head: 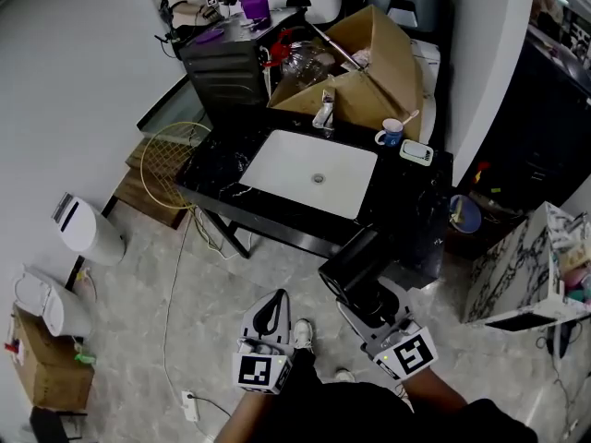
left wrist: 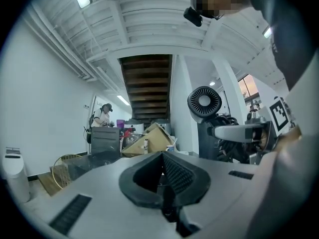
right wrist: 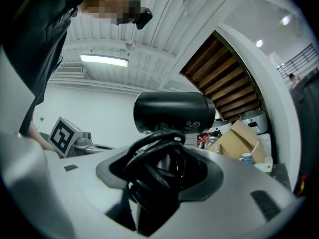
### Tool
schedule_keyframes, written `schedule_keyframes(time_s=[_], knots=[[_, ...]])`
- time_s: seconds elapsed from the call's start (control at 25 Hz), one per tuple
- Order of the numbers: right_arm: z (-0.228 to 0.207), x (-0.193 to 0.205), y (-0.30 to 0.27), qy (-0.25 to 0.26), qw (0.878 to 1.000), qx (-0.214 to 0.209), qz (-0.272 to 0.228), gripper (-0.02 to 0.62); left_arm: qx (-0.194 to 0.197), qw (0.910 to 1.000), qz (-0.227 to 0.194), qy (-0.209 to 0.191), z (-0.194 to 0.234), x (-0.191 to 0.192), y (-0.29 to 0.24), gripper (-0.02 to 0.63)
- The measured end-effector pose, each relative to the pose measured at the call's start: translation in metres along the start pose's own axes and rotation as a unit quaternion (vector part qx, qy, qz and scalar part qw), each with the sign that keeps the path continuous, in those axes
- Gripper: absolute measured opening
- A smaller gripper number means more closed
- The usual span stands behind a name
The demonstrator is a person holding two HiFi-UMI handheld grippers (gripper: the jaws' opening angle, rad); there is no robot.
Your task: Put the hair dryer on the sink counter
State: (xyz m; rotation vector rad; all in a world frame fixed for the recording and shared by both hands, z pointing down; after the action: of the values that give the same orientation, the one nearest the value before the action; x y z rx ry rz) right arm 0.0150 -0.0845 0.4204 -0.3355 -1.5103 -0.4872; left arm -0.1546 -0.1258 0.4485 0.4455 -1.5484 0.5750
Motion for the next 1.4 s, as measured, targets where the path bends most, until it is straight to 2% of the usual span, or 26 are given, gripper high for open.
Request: schedule_keyframes(time_s=[0.08, 0.2, 0.44, 0.56, 0.84, 1.08, 1.2, 1.4], knots=[[-0.011, 0.002, -0.012, -0.002, 1.0, 0.024, 0.011, 0.253, 0.013, 0.9999, 0.008, 0.0, 0.013, -0.005, -0.019, -0.005], [-0.026, 0.002, -0.028, 0.001, 0.998, 0.061, 0.025, 0.253, 0.045, 0.9987, 0.008, 0.021, 0.026, -0.013, -0.044, -0.005], [-0.053, 0.004, -0.057, -0.002, 0.993, 0.109, 0.033, 0.253, 0.116, 0.9931, 0.011, 0.015, 0.041, -0.021, -0.093, -0.005], [-0.066, 0.004, -0.067, -0.003, 0.99, 0.136, 0.034, 0.253, 0.157, 0.9876, 0.004, 0.012, 0.043, -0.03, -0.117, -0.005], [-0.096, 0.013, -0.083, 0.001, 0.977, 0.207, 0.048, 0.253, 0.242, 0.9698, -0.015, -0.026, 0.045, -0.04, -0.174, -0.005], [-0.118, 0.023, -0.09, -0.007, 0.963, 0.263, 0.059, 0.253, 0.274, 0.9591, -0.025, -0.066, 0.049, -0.048, -0.212, -0.005], [-0.136, 0.029, -0.087, -0.031, 0.955, 0.286, 0.078, 0.253, 0.285, 0.9558, -0.034, -0.065, 0.045, -0.05, -0.229, -0.005], [-0.17, 0.048, -0.086, -0.069, 0.943, 0.313, 0.086, 0.253, 0.297, 0.9532, -0.025, -0.048, 0.037, -0.042, -0.256, -0.005]])
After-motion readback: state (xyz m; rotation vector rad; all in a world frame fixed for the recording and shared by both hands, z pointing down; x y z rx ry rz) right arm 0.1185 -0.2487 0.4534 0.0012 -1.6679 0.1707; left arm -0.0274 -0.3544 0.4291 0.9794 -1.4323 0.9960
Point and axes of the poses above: the fingertips, and each gripper's own axes: y backward along the fingers, z to its left, x out of its underside, the point moved 4 cm from there along y, backward along the fingers, and after that the axes turned 3 degrees about z, right-handed, at the moved point
